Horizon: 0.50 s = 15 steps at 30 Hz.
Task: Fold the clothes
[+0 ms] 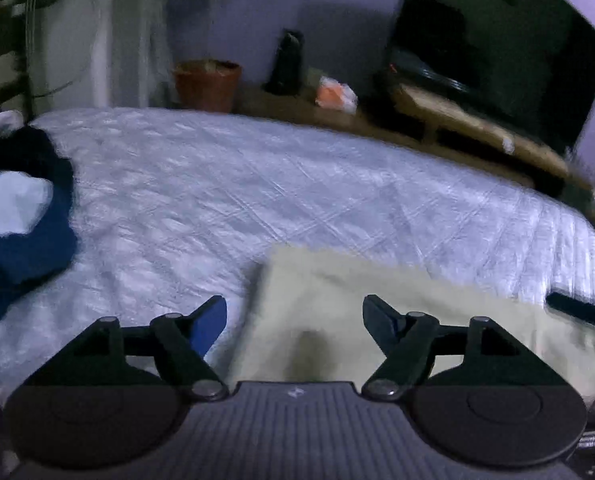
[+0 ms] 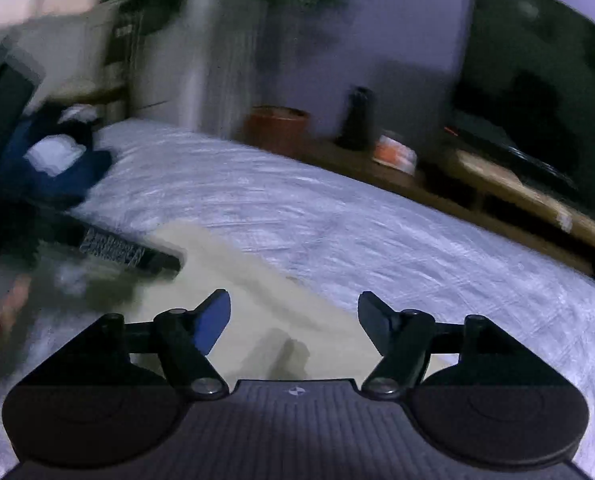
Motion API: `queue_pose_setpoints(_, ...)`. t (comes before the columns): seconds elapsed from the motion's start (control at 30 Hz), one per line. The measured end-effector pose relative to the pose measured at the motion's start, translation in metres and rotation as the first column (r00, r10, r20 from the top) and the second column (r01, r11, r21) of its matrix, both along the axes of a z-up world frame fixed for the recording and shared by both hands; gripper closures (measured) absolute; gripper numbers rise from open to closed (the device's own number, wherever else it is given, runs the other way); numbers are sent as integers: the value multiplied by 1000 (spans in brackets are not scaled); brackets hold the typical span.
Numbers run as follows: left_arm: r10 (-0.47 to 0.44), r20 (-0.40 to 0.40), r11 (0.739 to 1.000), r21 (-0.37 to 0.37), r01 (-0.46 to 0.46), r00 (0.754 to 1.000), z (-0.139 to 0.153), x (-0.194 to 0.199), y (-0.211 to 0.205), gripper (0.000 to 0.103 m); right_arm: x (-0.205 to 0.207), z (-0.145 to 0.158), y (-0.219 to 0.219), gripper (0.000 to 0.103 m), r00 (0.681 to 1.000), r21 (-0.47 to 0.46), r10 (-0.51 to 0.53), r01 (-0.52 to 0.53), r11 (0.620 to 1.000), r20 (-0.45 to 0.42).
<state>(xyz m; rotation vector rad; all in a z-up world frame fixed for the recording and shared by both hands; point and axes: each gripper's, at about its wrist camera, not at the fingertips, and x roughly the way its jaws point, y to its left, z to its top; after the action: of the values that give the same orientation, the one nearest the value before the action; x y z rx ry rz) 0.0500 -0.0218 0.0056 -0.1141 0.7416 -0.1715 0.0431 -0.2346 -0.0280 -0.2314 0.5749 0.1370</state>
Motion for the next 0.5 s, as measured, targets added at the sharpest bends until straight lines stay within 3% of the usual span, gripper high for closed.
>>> queue_pose_setpoints(0.17, 197, -44, 974, -105, -201, 979, 14, -20, 58, 29, 0, -8, 53, 45, 974, -124, 221, -226, 966, -47)
queue_pose_setpoints(0.23, 239, -66, 960, -137, -246, 969, 12, -20, 73, 29, 0, -12, 68, 46, 959, -134, 276, -283, 950, -65)
queue_pose_setpoints(0.47, 181, -164, 946, -241, -218, 970, 4, -26, 71, 27, 18, -43, 103, 47, 943, -268, 312, -333, 904, -118)
queue_pose_setpoints(0.5, 164, -185, 937, -276, -212, 969, 1, -27, 70, 27, 23, -45, 105, 52, 945, -268, 308, -328, 906, -112)
